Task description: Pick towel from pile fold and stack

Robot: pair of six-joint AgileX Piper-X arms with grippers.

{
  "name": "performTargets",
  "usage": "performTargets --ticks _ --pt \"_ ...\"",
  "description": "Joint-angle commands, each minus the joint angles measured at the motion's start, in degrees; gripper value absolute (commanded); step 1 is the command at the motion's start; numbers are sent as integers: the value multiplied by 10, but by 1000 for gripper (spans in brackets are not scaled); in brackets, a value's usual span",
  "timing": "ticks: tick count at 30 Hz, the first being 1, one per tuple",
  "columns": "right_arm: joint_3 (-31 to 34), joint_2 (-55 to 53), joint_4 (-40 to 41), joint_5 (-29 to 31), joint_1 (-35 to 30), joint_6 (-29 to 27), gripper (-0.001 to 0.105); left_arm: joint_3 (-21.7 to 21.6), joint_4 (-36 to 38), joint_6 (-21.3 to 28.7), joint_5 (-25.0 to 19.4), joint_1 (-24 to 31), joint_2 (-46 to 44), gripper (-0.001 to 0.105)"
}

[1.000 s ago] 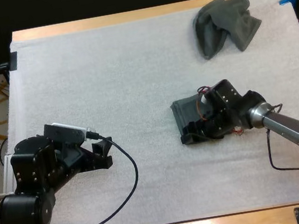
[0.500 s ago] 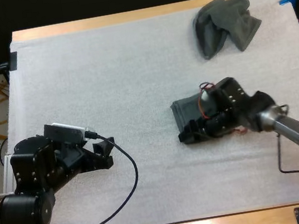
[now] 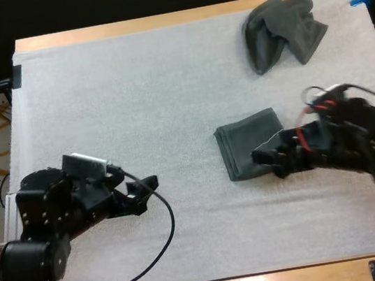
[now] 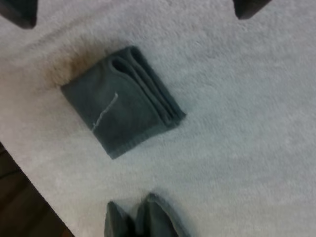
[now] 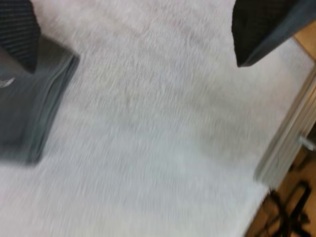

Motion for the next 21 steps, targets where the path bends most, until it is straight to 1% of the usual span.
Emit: performTargets --ticks 1,2,5,7,8,10,11,13,14,16,18,19,21 --pt "-1 -34 11 28 2 -17 78 -4 -11 -26 -4 -17 19 78" --pt "-1 -47 14 34 2 -18 78 -4 -15 -31 -7 -24 24 78" --pt "-1 -102 19 64 2 -27 78 -4 -52 -74 -29 -68 65 78" --pt "-1 -132 19 85 2 -27 78 -4 -102 -93 -32 -116 101 78" --pt "-1 -139 19 92 2 -27 78 -4 -113 -100 -33 -126 109 78" --pt "-1 -164 22 106 2 -27 78 -4 -174 -135 -52 -175 152 78" --pt "-1 -170 24 108 2 -27 78 -4 -189 -141 -63 -188 165 78" --pt "-1 -188 44 117 2 -27 78 -4 -233 -181 -126 -228 206 78" --pt "-1 -191 50 123 2 -27 78 -4 -244 -190 -150 -238 223 78" --pt "-1 -201 86 137 2 -27 78 -4 -283 -224 -193 -265 268 78" --pt "-1 -205 112 141 2 -27 78 -5 -306 -252 -200 -277 304 78" --pt "-1 -207 129 141 2 -27 78 -6 -323 -270 -194 -281 331 78" --pt "-1 -208 150 141 2 -27 78 -11 -342 -290 -188 -282 371 78"
